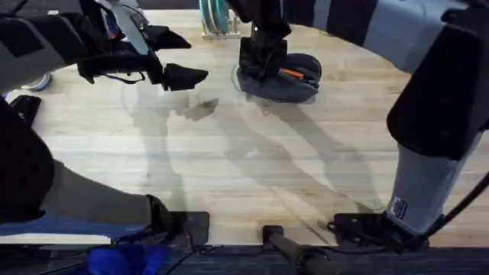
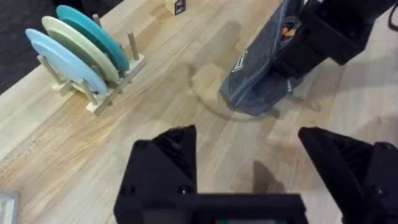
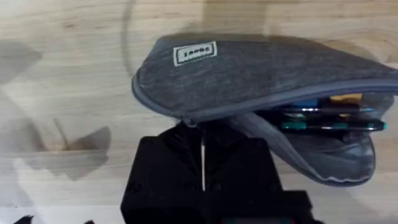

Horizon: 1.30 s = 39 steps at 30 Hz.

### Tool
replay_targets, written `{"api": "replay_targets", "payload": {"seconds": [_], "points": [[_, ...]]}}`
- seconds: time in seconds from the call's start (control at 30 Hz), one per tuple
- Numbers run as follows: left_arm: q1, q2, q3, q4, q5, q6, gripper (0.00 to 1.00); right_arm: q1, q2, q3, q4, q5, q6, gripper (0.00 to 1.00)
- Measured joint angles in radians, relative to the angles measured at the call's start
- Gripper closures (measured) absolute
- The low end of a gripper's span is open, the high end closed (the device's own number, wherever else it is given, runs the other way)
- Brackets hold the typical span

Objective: Unzip the bag, pick up the pens from the table one at a time and place them inside, then zip the bag closed.

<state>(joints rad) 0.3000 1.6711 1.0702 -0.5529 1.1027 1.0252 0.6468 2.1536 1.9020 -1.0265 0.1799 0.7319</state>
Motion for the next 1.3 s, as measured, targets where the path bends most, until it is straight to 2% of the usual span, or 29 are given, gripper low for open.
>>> {"api": "replay_targets", "payload": {"seconds": [0.03, 0.57, 1.13, 1.3], "points": [[0.0, 0.0, 0.0, 0.0, 0.0, 0.0, 0.007, 0.005, 0.0, 0.044, -0.018, 0.0, 0.0, 0.969], [0.0, 0.0, 0.0, 0.0, 0.0, 0.0, 0.007, 0.008, 0.0, 0.217, -0.149, -0.012, -0.045, 0.969], [0.0, 0.0, 0.0, 0.0, 0.0, 0.0, 0.007, 0.008, 0.002, 0.217, -0.153, -0.011, -0.06, 0.969], [0.0, 0.0, 0.0, 0.0, 0.004, 0.026, 0.007, 0.008, 0.002, 0.217, -0.153, -0.011, -0.064, 0.969]]}}
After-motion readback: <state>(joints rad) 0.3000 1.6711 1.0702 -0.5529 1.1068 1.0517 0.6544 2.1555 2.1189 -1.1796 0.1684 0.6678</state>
